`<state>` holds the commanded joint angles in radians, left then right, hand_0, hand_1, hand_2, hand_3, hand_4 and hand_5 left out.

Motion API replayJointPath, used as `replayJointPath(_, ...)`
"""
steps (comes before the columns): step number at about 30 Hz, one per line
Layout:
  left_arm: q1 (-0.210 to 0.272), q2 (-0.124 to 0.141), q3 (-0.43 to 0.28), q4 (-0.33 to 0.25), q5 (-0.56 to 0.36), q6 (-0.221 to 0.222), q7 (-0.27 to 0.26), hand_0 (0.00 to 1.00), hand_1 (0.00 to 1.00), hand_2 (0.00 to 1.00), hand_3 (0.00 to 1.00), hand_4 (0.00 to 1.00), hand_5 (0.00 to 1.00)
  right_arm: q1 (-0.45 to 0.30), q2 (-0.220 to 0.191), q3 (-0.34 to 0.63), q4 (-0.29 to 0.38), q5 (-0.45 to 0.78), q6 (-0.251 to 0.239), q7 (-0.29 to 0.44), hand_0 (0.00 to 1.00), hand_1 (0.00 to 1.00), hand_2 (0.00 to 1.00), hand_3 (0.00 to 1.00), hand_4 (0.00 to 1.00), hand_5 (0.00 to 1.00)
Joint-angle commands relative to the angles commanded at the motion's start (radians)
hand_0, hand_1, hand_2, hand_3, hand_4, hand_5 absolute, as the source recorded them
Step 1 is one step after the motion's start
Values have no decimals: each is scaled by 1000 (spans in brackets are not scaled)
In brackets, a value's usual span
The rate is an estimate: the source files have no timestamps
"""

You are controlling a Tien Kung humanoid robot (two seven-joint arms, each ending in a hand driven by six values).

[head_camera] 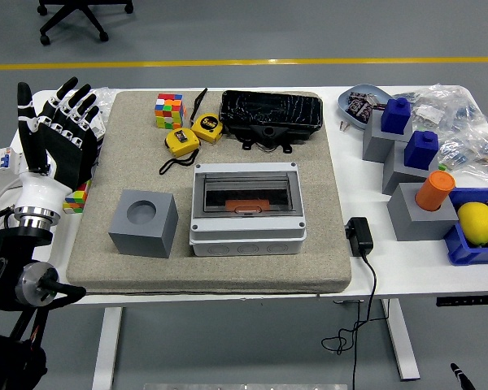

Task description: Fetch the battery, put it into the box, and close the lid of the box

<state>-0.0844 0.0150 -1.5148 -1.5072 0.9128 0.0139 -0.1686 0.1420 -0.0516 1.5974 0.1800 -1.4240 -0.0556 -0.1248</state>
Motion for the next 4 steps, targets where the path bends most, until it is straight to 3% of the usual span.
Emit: replayJointPath(4, 0, -1, -2, 0, -2, -2, 0, 900, 891, 844, 766, 998, 998, 0, -1, 7, 0, -8, 0, -2, 793, 712, 725, 769, 998, 998)
